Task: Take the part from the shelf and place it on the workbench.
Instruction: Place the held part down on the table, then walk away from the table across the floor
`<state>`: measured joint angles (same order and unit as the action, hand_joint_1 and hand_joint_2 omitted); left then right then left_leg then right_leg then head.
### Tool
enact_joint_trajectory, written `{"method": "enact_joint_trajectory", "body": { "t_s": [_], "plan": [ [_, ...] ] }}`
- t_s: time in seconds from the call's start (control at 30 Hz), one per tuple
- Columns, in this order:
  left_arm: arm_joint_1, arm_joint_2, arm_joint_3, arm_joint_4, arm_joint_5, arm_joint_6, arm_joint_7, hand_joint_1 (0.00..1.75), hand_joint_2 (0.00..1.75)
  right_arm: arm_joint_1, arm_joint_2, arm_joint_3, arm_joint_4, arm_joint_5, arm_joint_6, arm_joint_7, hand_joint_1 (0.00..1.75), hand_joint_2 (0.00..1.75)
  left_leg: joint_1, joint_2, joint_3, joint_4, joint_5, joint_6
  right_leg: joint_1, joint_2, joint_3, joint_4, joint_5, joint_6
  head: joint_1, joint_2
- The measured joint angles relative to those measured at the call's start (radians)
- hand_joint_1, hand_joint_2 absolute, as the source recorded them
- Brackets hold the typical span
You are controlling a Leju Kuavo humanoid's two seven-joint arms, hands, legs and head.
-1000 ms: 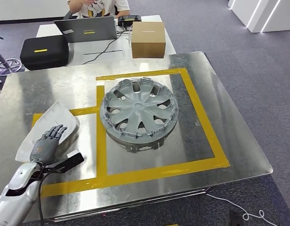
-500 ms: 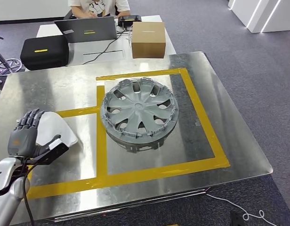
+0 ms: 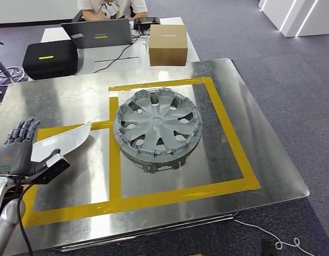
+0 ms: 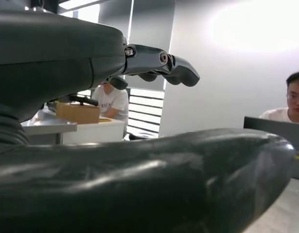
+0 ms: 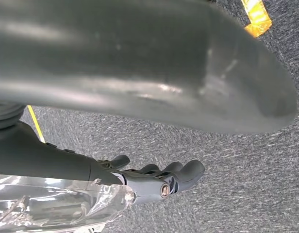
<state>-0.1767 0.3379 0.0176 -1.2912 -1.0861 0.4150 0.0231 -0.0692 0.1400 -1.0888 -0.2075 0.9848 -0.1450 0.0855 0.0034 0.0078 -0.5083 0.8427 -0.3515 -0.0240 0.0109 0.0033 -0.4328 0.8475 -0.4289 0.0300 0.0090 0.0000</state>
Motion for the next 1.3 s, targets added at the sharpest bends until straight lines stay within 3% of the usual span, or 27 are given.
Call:
{"method": "enact_joint_trajectory", "body": {
  "t_s": [0.17,0.33,0.63,1.0,1.3],
  "plan": [
    [-0.013,0.062,0.046,-0.021,0.015,-0.024,-0.015,0.0,0.0,0.0,0.0,-0.003,0.0,0.001,0.001,-0.001,0.0,0.0,0.001,0.0,0.0,0.0,0.0,0.0,0.001,0.0,-0.001,0.0,-0.001,-0.001,0.0,0.0],
    [-0.015,0.17,0.102,0.002,0.049,-0.068,-0.047,0.0,0.0,0.0,0.0,-0.009,0.0,0.005,0.002,0.001,0.0,0.0,0.002,0.001,-0.001,0.0,0.0,-0.001,0.004,0.001,0.002,0.001,0.0,-0.002,0.0,0.0],
    [0.077,0.338,0.349,0.095,0.103,-0.026,-0.107,0.0,0.0,0.001,0.0,-0.013,0.0,0.01,-0.001,0.003,0.0,0.0,0.005,0.002,0.0,-0.001,-0.002,-0.003,0.006,0.002,-0.002,0.001,-0.004,-0.009,0.0,0.0],
    [0.153,0.392,0.62,0.184,0.122,0.003,-0.175,0.0,0.0,0.0,0.0,-0.017,0.0,0.009,-0.007,0.002,0.0,0.0,0.006,0.001,0.0,-0.001,-0.003,-0.004,0.007,0.0,-0.002,0.001,-0.004,-0.011,0.0,0.0],
    [0.179,0.404,0.739,0.258,0.05,0.004,-0.192,0.0,0.0,0.0,0.0,-0.019,0.0,0.005,-0.01,0.006,0.0,0.0,0.006,0.001,0.0,-0.001,-0.003,-0.005,0.008,0.0,-0.002,0.001,-0.005,-0.011,0.0,0.0]
  ]
}}
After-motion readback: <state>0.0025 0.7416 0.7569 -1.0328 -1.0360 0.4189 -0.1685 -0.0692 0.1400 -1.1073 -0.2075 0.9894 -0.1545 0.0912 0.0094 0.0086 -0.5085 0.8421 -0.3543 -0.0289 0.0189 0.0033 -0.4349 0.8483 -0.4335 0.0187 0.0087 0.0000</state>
